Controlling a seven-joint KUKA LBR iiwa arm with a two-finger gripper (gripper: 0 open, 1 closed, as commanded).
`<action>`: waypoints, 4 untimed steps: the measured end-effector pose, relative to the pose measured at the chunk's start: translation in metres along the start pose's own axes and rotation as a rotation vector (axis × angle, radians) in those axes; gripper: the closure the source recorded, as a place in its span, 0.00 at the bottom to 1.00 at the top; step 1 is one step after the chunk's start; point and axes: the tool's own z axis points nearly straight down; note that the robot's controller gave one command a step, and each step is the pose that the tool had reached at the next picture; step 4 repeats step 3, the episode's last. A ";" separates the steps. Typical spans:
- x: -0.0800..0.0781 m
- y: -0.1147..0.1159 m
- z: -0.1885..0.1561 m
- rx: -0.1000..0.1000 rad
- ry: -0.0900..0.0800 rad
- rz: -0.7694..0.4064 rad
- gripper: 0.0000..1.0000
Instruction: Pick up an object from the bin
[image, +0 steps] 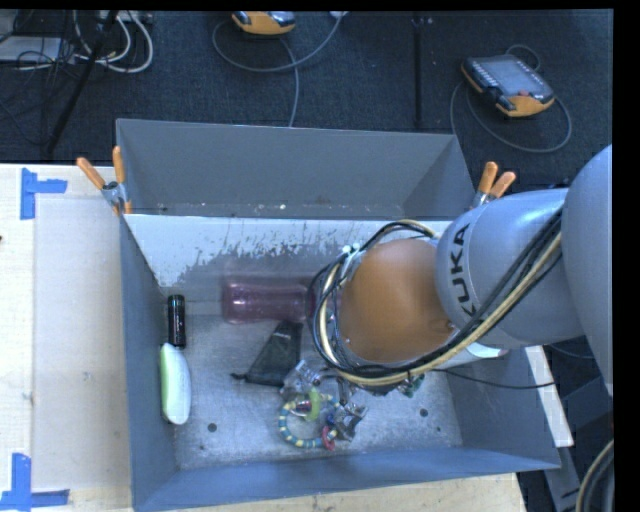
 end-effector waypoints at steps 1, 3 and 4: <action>0.000 0.000 0.000 0.000 0.000 0.000 1.00; 0.002 0.003 -0.019 -0.006 0.005 0.001 1.00; 0.002 0.003 -0.019 -0.006 0.005 0.001 1.00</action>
Offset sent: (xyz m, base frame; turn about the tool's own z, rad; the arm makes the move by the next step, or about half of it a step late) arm 0.0002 0.0001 0.0605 0.0000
